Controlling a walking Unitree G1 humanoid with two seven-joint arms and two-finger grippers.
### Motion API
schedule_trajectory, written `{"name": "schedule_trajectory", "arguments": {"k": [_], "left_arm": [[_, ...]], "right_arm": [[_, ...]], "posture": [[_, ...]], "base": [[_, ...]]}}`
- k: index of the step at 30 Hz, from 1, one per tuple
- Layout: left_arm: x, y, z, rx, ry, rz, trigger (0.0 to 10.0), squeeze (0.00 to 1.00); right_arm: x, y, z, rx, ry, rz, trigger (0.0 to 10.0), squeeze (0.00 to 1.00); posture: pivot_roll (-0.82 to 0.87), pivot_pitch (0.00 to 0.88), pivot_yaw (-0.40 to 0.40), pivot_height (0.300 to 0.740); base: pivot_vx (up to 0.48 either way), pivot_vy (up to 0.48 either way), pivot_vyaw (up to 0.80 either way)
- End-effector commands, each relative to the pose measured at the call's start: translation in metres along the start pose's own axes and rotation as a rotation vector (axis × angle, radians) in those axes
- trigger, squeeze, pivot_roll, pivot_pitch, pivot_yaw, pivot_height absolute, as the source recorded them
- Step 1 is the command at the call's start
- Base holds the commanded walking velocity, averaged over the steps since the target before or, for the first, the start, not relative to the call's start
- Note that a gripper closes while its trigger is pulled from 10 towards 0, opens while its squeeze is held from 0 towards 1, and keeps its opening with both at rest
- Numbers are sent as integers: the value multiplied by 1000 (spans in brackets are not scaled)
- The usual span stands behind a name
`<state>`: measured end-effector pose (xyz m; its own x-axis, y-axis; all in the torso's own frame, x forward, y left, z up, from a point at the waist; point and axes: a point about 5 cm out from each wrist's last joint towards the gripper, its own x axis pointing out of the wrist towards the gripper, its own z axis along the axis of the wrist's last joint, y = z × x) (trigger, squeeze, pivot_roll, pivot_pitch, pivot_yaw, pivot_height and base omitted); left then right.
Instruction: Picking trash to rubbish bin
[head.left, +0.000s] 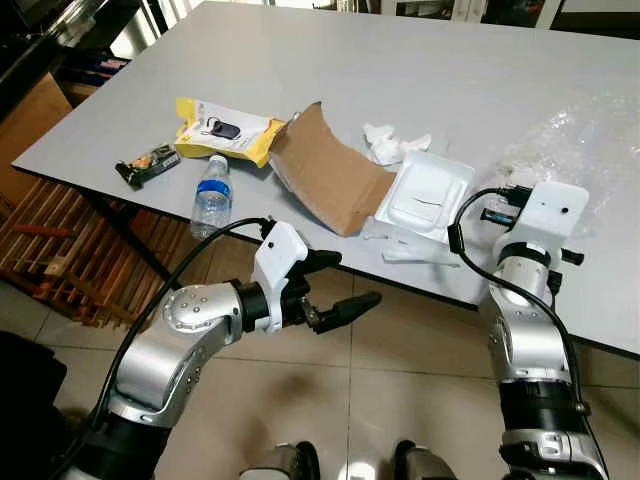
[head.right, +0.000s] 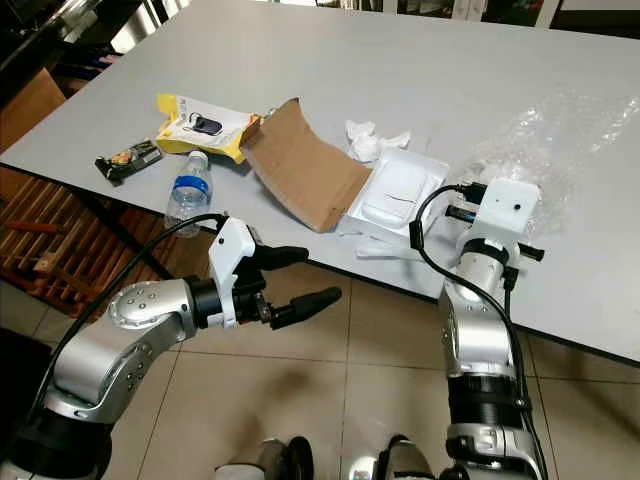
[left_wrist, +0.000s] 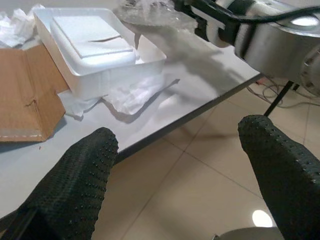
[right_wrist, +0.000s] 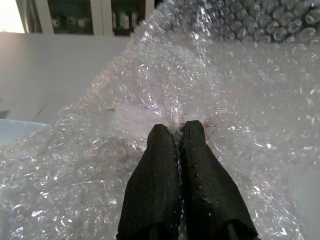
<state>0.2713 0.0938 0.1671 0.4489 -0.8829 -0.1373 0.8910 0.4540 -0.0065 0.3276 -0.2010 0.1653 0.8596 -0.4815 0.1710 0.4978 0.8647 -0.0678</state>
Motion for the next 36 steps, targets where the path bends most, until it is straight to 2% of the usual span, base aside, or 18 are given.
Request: {"name": "schedule_trajectory", "arguments": {"k": [1, 6, 9, 26, 35, 36], "left_arm": [[-1, 3, 0, 7, -2, 18, 10000, 0], [-1, 4, 0, 7, -15, 43, 10000, 0], [2, 9, 2, -3, -62, 105, 10000, 0], [22, 16, 7, -4, -139, 141, 10000, 0], [17, 29, 6, -32, -185, 286, 10000, 0], [14, 31, 4, -39, -197, 335, 10000, 0]], "right_arm": [[-4, 3, 8, -20, -48, 20, 0, 0], [-8, 3, 12, -49, -85, 34, 0, 0], [-13, 2, 19, -82, -132, 49, 0, 0], [-14, -15, 39, -131, -206, 24, 0, 0], [-24, -14, 39, -138, -199, 83, 0, 0], [-30, -15, 38, -147, -196, 99, 0, 0]], "posture": [[49, 144, 96, 740], [42, 140, 84, 740], [26, 131, 75, 740], [-42, 73, 49, 740], [-56, 63, 31, 740], [-56, 63, 28, 740]], "base": [[0, 0, 0], [0, 0, 0], [0, 0, 0], [0, 0, 0], [0, 0, 0], [0, 0, 0]]}}
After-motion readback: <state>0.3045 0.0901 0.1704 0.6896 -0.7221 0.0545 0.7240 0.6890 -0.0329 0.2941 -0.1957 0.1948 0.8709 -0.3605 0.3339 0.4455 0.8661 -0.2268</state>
